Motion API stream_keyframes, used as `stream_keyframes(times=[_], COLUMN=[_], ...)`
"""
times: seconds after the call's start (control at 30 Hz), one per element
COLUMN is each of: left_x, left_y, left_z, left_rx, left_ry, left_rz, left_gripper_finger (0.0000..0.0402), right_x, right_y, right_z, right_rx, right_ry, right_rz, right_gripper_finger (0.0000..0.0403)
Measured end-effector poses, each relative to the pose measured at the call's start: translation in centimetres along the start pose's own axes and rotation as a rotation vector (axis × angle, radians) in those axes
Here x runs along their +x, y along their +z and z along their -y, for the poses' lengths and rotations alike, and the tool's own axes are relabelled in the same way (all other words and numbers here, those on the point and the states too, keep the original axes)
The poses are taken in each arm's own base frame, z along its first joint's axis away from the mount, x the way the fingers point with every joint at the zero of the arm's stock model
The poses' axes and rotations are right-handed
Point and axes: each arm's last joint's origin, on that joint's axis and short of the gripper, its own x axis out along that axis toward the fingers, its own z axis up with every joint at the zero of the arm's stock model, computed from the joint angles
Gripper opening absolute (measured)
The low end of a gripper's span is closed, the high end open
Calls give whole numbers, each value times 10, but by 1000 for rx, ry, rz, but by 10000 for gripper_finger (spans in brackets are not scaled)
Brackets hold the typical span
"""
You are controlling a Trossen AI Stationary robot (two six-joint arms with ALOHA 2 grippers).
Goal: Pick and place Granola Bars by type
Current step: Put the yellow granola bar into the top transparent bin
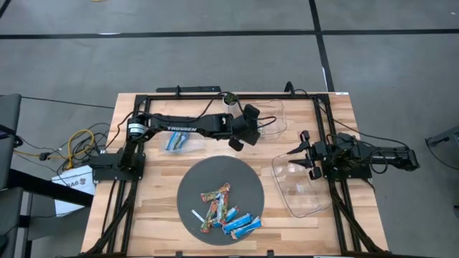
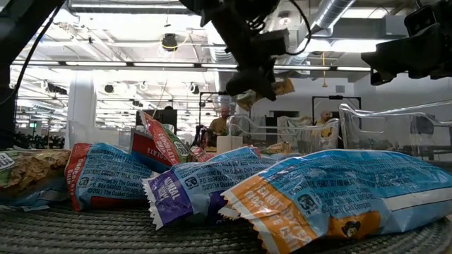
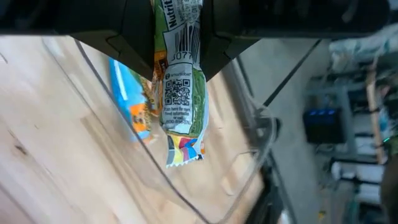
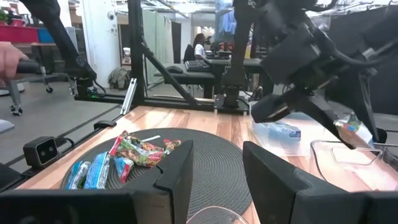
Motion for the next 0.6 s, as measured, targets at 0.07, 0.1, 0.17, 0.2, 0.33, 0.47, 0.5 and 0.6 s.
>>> stream_keyframes(times=[0.07,0.1,0.17,0.2,0.33,0.47,0.5,0.6], left_x=[2,3,5,6,24,46,50,57], left_y=[-5,-7,-11,-12,-20,-32,-35,-41], left_z=[-1,-2,-5,-6,-5,-4,-4,-5], left_rx=[22,26,24,21,3,-23,-29,-42], left_ry=[-34,-46,-67,-76,-89,-81,-78,-78], left_rz=[14,28,54,69,70,13,5,-7], left_gripper_finger=[84,84,84,84,84,84,84,84], right_x=[0,0,0,0,0,0,0,0], right_y=[0,0,0,0,0,0,0,0], right_z=[0,0,0,0,0,0,0,0], right_rx=[0,0,0,0,0,0,0,0], right_ry=[0,0,0,0,0,0,-1,-1], right_rz=[0,0,0,0,0,1,0,-1], right_gripper_finger=[133,133,134,134,133,133,133,134])
